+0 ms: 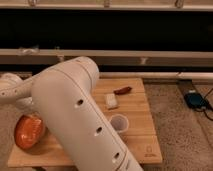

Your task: Drag the ceramic bowl in a circle

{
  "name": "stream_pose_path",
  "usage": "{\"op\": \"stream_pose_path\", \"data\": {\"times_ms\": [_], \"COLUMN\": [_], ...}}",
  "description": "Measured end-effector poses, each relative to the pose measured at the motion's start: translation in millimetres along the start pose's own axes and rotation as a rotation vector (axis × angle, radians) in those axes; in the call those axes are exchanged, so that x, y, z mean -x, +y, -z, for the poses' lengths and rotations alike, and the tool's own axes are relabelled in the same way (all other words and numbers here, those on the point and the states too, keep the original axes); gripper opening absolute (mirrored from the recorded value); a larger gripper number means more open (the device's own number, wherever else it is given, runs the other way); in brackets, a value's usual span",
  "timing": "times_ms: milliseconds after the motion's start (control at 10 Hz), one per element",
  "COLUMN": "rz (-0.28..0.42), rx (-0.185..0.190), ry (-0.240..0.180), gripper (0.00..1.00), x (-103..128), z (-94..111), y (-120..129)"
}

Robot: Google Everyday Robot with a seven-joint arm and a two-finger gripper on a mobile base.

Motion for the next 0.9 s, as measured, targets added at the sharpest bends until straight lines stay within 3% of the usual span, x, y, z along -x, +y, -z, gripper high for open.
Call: {"op": "stream_pose_path", "data": {"times_ms": [400, 700, 900], "rz": [-0.112, -0.189, -0.201], "rx": [-0.060, -0.096, -0.112], "ry": [0.050, 0.100, 0.119], "gripper": [0.00, 0.00, 0.00], "x": [11.3, -19.6, -48.5], "z": [-28.0, -46.1, -51.5], "y": [-64.4, -105.0, -117.0]}}
